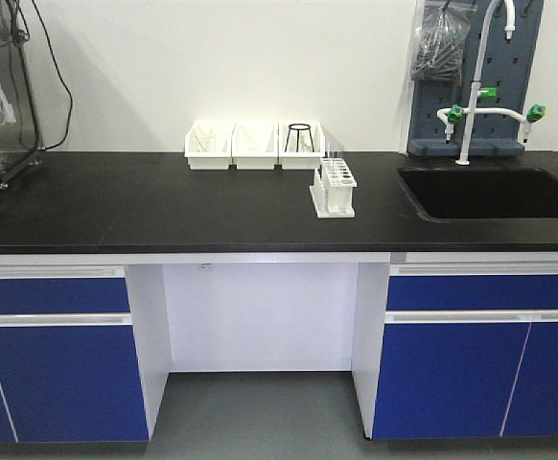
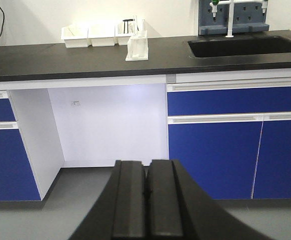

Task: Flip and reinsert test tube from rack
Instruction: 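Drive the base toward the white test-tube rack on the bench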

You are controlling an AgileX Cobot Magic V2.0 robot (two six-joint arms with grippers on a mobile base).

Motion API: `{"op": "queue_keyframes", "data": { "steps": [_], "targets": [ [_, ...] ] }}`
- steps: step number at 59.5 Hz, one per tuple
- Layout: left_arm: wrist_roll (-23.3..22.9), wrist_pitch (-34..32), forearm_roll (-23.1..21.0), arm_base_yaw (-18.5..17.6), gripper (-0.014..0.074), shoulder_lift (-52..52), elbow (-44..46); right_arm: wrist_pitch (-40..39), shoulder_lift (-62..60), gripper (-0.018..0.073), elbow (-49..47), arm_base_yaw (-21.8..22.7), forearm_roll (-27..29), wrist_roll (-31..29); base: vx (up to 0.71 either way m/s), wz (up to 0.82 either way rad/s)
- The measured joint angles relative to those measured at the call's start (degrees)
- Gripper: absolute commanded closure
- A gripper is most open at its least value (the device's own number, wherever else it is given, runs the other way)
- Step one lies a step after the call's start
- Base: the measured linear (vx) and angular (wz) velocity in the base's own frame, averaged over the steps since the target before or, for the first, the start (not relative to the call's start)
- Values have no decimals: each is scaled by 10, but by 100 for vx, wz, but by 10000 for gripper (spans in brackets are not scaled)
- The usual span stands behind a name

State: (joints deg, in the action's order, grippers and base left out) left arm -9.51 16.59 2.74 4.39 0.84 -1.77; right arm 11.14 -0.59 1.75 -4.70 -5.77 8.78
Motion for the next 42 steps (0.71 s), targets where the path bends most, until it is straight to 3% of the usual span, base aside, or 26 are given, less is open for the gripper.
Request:
{"op": "queue_keyframes", "data": {
  "steps": [42],
  "targets": [
    [0, 0, 0, 0, 603, 0, 0, 0, 0, 568, 0, 0, 0, 0, 10, 0]
  ]
}}
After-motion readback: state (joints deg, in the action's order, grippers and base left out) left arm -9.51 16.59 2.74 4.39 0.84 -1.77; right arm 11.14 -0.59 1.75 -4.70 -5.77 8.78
